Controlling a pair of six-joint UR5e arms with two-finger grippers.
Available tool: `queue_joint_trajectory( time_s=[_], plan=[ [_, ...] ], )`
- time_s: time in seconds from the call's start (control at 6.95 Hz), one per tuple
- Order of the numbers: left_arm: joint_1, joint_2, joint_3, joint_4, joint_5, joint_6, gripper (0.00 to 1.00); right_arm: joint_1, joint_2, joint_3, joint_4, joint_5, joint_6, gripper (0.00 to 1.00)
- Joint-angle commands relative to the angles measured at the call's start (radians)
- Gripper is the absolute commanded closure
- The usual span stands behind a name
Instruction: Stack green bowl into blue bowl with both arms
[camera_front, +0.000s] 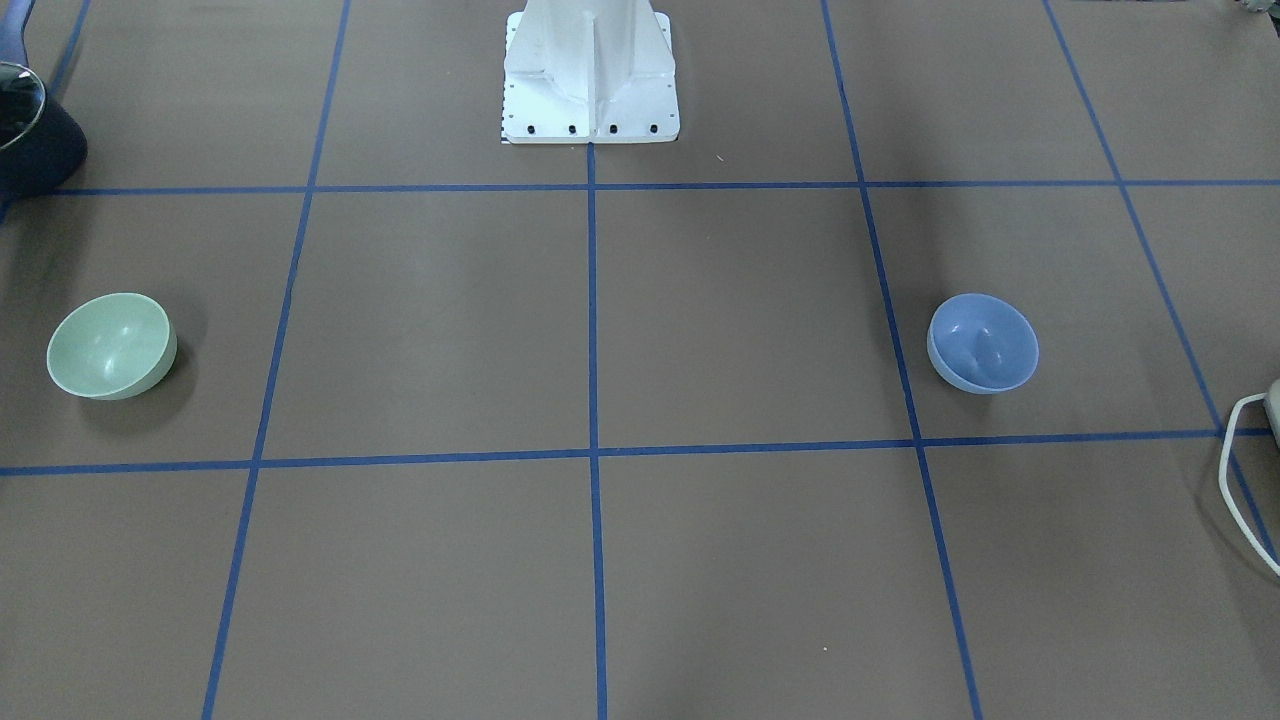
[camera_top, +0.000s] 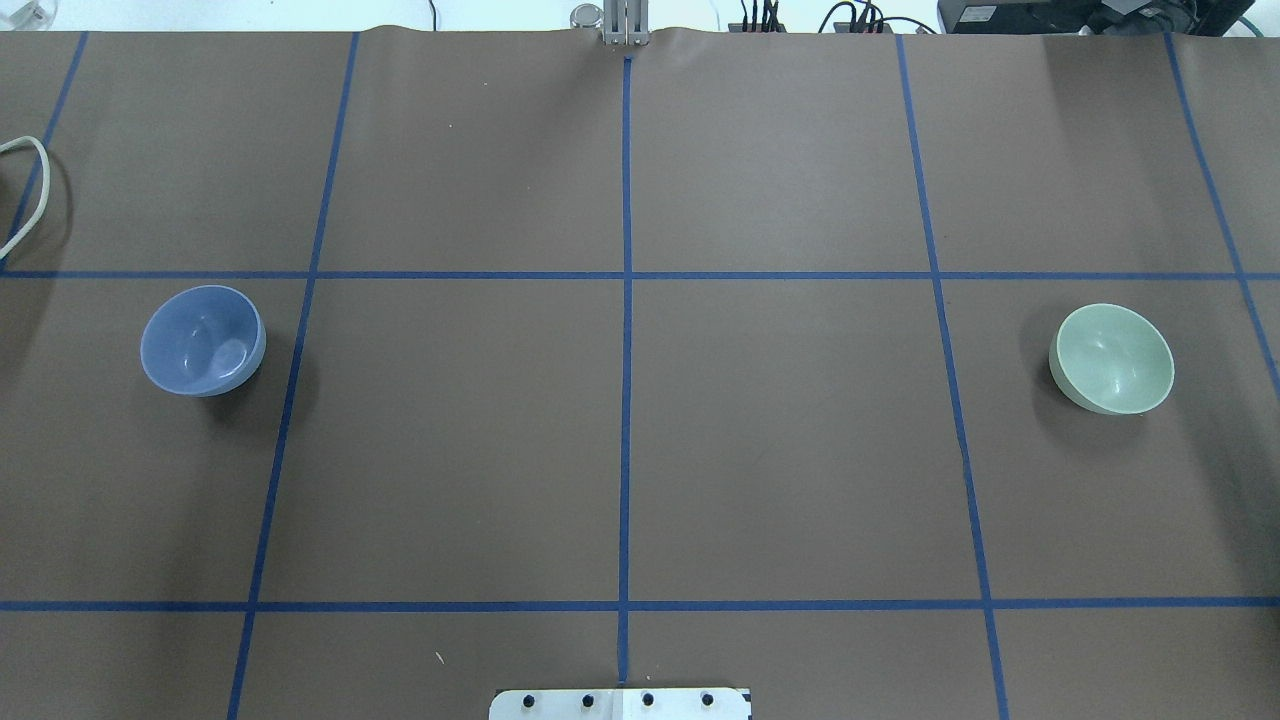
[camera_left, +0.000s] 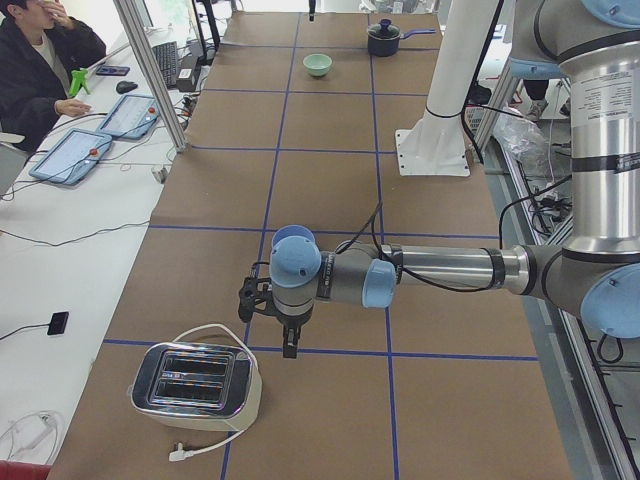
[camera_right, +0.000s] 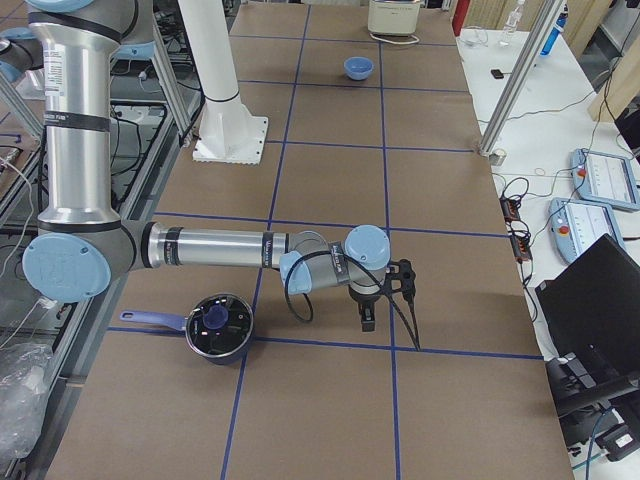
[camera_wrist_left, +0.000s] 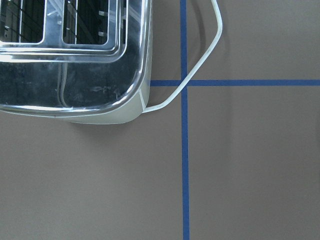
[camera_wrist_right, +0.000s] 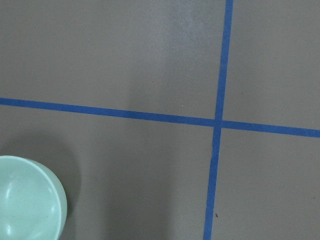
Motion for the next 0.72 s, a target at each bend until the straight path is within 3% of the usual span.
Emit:
queue_joint_trajectory(
  time_s=[0.0, 0.43, 0.58],
  plan=[
    [0.000, -0.029, 0.001, 0.001, 0.001, -0.007, 0.02, 0.000, 0.002, 0.021, 0.035, 0.011, 0.047, 0.00],
    [0.000, -0.084, 0.030, 0.002, -0.002, -0.012, 0.02, -0.029, 0.074, 0.017, 0.056, -0.003, 0.038, 0.00],
    [0.000, -0.084, 0.024, 0.002, -0.002, -0.012, 0.02, -0.067, 0.117, 0.018, 0.052, -0.055, 0.044, 0.00]
  ],
)
